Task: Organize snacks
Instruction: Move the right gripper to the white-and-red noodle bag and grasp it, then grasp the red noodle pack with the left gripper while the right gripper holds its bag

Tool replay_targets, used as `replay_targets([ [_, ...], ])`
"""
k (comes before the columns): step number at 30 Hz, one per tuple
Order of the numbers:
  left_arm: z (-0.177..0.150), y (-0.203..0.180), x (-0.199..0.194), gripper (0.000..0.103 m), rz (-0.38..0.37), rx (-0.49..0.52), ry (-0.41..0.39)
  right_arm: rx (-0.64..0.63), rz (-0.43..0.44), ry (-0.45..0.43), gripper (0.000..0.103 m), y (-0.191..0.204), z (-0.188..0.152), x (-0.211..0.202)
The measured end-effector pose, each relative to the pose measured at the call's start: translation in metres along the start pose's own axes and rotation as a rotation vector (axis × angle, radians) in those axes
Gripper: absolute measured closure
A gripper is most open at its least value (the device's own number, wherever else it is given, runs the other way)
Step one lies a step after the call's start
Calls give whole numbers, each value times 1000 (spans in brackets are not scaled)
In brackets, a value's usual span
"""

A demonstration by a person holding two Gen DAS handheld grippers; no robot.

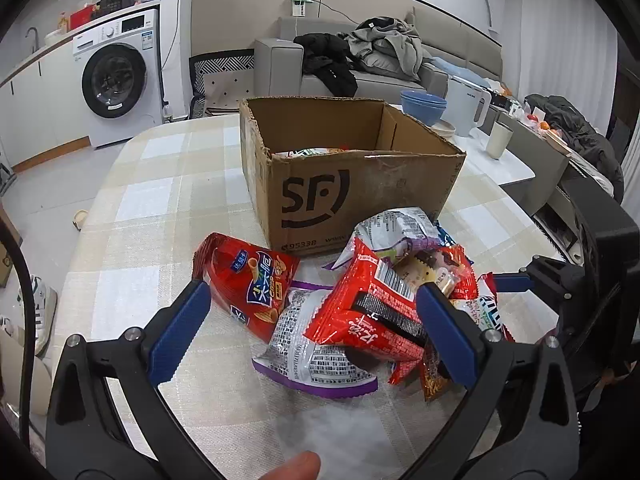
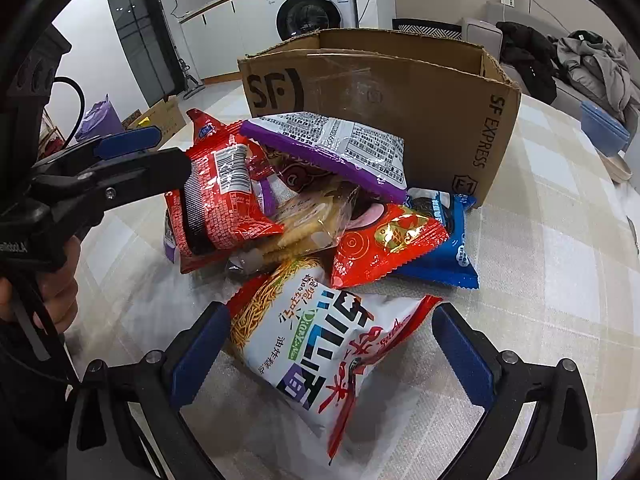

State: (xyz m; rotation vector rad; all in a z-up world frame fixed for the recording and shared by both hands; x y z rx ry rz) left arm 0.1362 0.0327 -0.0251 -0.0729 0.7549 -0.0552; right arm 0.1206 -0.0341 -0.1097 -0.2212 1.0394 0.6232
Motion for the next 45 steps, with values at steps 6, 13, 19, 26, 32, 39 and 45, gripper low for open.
replay_targets([
  [6, -4, -4, 6, 1, -17, 11, 18, 26, 50, 27, 1, -2, -8, 2],
  [13, -8, -10, 9, 1, -19, 26, 24, 26, 76, 49, 14, 4, -9, 12],
  [19, -10, -14, 12, 1, -26, 38, 32, 7, 99, 61, 26, 15, -14, 17],
  [26, -14, -15, 16, 1, -28, 43, 40, -25, 121, 41, 44, 17, -16, 9],
  [32, -16, -17, 18, 1, -34, 51, 46, -64, 112, 20, 50, 16, -16, 0],
  [39, -17, -19, 19, 1, -57, 51, 48, -67, 97, -24, 57, 6, -13, -17],
  [45, -20, -25, 20, 1, -73, 66, 56, -65, 72, -47, 60, -10, -15, -32],
])
Point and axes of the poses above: each gripper's, at about its wrist camera, not at the fingertips, and x roughly the way its jaws point, y to its left, z to its top, the point moved 8 cm from there along x, roughly the way its jaws point, and after that the axes turned 2 degrees about z, right-handed, at the moved point
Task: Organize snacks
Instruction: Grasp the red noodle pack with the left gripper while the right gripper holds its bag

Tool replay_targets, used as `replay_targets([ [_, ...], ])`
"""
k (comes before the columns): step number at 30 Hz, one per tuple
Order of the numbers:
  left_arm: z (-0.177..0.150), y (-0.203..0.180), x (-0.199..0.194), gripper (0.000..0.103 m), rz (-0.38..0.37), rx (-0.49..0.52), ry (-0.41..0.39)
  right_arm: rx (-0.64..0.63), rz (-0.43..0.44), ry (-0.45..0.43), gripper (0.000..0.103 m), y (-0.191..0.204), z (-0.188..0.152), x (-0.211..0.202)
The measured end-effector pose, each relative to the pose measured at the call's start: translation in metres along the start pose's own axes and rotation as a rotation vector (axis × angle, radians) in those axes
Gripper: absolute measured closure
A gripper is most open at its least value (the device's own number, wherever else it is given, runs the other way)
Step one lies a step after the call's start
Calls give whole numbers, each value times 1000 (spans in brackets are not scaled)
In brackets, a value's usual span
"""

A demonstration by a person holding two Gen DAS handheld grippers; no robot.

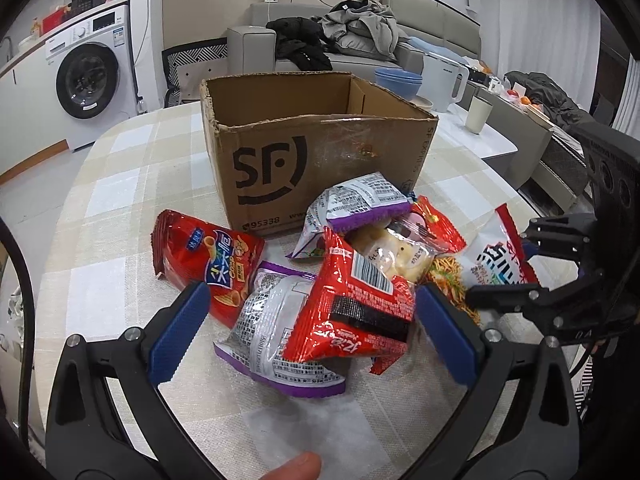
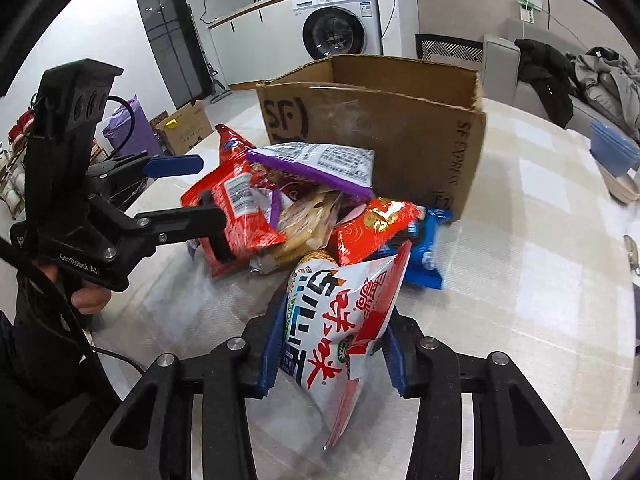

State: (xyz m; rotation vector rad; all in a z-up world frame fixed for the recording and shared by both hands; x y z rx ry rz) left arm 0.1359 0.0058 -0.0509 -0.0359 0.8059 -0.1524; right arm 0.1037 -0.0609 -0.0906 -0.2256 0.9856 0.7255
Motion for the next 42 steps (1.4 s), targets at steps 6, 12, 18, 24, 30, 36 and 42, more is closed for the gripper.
replay_targets([
  [6, -8, -18, 5, 1, -44, 68, 39, 2, 3, 6, 59, -4, 1, -3],
  [12, -18, -38, 14, 1, -16, 177, 77, 9, -1, 17, 58, -5, 4, 6],
  [18, -25, -53, 10, 1, -45, 260, 86, 5, 5, 42, 52, -8, 0, 13],
  [24, -36, -72, -1, 1, -98, 341, 95, 22, 4, 60, 42, -17, -6, 19],
  [30, -52, -90, -8, 9, -194, 393, 111, 35, 4, 56, 36, -29, -7, 17],
  [36, -66, -89, 3, 29, -189, 412, 153, 33, 8, 51, 36, -30, -8, 13],
  [42, -68, -82, 13, 37, -173, 388, 163, 38, 11, 49, 36, -32, -8, 11],
])
Point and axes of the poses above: each gripper's, at about its wrist camera, not at the fingertips, and x roughly the way its jaws point, y to its left, z to its top, the point moved 8 cm from there along x, roughly the way its jaws point, and after that the axes turned 2 degrees about z, right-handed, at the moved point
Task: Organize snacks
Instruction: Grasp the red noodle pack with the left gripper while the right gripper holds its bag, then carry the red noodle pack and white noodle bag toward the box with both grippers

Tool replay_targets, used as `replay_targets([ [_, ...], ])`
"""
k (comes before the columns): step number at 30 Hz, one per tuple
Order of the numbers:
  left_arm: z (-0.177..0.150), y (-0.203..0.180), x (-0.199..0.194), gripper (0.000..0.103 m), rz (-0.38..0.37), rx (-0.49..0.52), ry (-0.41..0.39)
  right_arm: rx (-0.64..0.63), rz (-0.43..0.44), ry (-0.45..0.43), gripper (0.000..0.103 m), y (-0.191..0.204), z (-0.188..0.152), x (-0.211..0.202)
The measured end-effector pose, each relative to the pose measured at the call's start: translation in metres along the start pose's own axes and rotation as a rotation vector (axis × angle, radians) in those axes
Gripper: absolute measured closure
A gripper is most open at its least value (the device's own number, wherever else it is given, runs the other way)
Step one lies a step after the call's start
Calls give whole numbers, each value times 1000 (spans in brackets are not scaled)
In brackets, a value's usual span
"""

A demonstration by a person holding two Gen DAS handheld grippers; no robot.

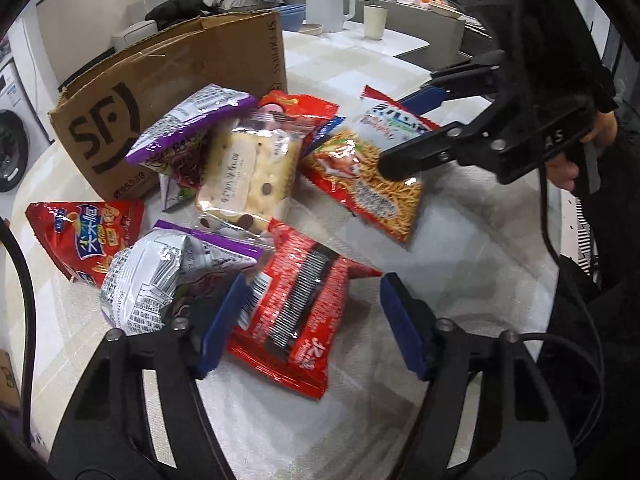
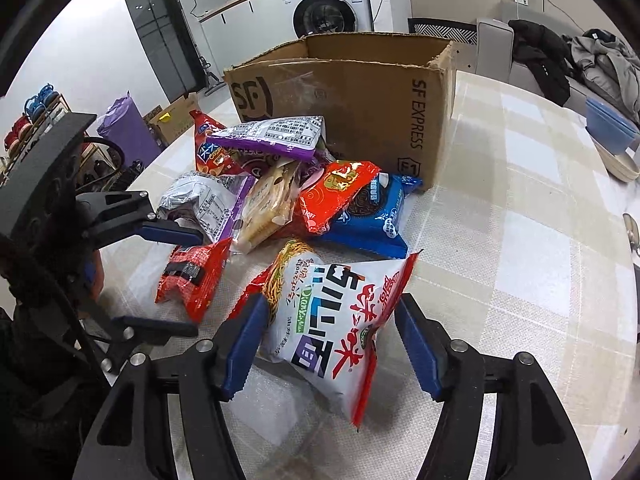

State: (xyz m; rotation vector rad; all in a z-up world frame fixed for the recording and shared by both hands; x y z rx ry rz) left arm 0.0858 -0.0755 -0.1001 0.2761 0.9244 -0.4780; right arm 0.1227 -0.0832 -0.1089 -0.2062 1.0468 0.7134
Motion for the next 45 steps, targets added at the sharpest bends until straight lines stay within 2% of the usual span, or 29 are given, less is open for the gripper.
replay_targets([
  [6, -3, 3, 2, 38, -7, 2, -7, 7, 6, -2, 36, -1, -1, -3],
  [13, -1, 3, 11, 39, -12, 3, -4, 33, 88, 28, 35, 10, -5, 16],
  [14, -1, 3, 11, 41, -13, 3, -5, 23, 81, 26, 36, 12, -5, 18],
  [15, -1, 4, 11, 52, -15, 2, -6, 14, 73, 24, 44, 13, -5, 19],
  [16, -1, 5, 11, 60, -19, 0, -5, 5, 74, 26, 47, 15, -5, 19],
  [21, -1, 9, 6, 61, -42, -15, -14, -23, 65, -1, 51, 16, -5, 10],
  [33, 10, 30, -30, 61, -64, -96, -122, -35, 64, -90, 56, 14, 3, -18],
  [41, 16, 49, -60, 61, -50, -141, -185, -34, 62, -133, 56, 12, 7, -39],
  [45, 18, 53, -71, 61, -31, -174, -210, -8, 56, -194, 56, 4, 12, -55],
])
Point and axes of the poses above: each gripper's, at about its wrist camera, not at the fingertips, and x roughly the way its jaws point, y to its left, z to its top, the point moved 8 cm from there along x, roughly the way its jaws point, and after that the axes turned 2 degrees about z, right-handed, at the moved point
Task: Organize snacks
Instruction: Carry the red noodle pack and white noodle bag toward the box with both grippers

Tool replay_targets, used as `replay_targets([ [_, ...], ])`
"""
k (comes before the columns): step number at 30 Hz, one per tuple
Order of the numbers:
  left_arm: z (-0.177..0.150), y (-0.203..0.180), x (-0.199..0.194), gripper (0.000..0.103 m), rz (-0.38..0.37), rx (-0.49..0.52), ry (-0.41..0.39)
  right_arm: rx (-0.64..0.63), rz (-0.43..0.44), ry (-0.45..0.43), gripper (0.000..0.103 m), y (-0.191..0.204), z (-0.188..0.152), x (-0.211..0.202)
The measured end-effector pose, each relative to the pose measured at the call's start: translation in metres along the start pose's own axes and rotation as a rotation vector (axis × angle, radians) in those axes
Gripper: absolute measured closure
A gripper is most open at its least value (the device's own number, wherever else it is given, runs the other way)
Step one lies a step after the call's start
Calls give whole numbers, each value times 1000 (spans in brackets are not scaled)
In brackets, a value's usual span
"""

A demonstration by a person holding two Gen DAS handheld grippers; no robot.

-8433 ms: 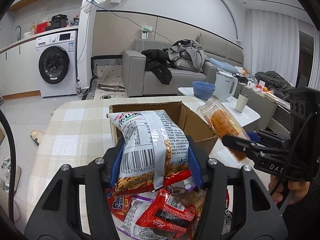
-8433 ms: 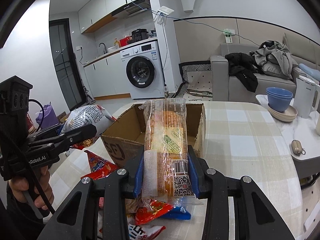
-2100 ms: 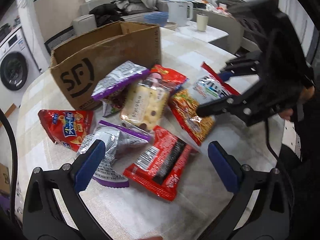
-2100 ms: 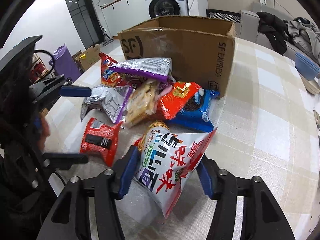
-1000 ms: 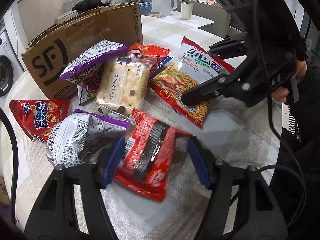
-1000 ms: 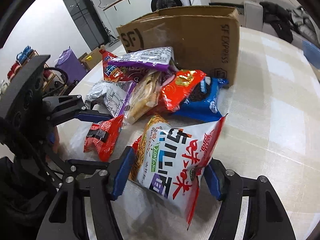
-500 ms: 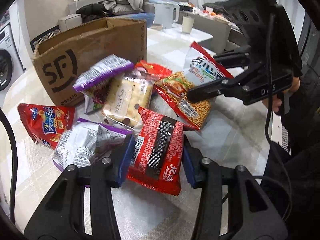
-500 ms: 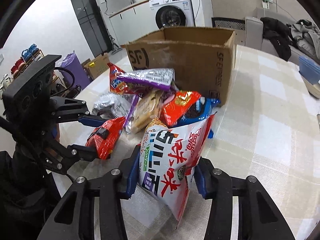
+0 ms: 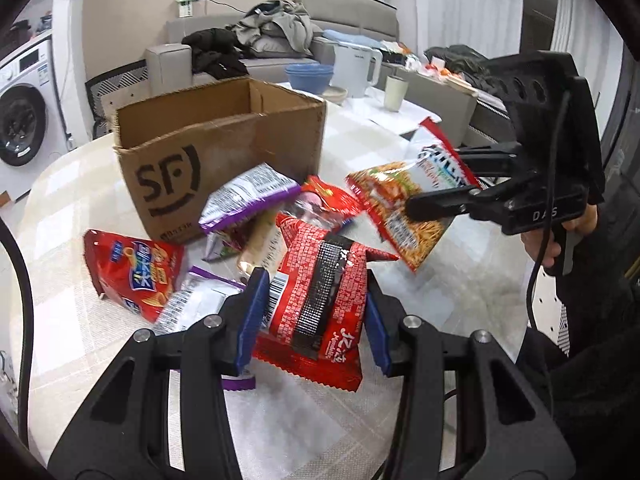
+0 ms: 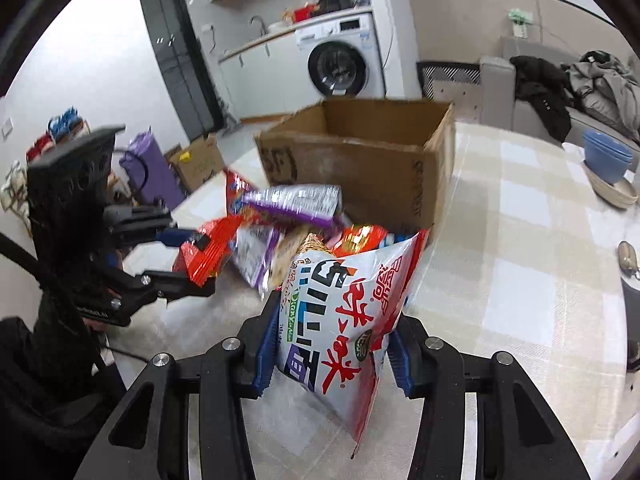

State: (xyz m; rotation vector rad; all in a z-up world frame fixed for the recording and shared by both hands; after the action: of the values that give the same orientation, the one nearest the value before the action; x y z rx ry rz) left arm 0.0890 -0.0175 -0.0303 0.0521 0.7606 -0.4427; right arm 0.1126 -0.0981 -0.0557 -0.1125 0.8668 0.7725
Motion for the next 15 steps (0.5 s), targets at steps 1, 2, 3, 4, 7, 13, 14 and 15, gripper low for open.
replay_targets([
  [1, 1, 4, -4, 61, 7, -8, -6, 6, -5, -23, 56, -1, 3, -5],
  [2, 2, 7, -8, 61, 15, -17, -14, 9, -3, -35, 56, -1, 5, -7],
  [3, 3, 11, -11, 61, 20, -27, -20, 17, -2, -46, 56, -2, 7, -10],
  [4, 6, 11, -12, 61, 26, -38, -25, 19, -9, -57, 56, -3, 8, -13],
  [7, 12, 17, -17, 61, 51, -59, -38, 37, -14, -78, 56, -5, 13, -16],
  [13, 15, 32, -28, 61, 79, -89, -71, 60, -24, -115, 56, -7, 20, -19],
  [14, 16, 30, -29, 61, 83, -99, -77, 63, -25, -126, 56, -7, 22, -19],
  [15, 16, 34, -33, 61, 89, -113, -85, 67, -24, -135, 56, -7, 23, -20],
])
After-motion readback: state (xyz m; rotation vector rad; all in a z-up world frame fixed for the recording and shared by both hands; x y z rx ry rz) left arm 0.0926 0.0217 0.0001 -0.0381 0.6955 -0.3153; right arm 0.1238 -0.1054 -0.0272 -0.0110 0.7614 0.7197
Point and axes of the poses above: each gripper's, at about its wrist camera, not at the fingertips, and x roughly the way its jaws point, y to its left, z to its top, the point moved 8 cm from there along x, roughly the way its jaws point, and after that the axes turned 2 degrees about z, right-handed, at the moved point
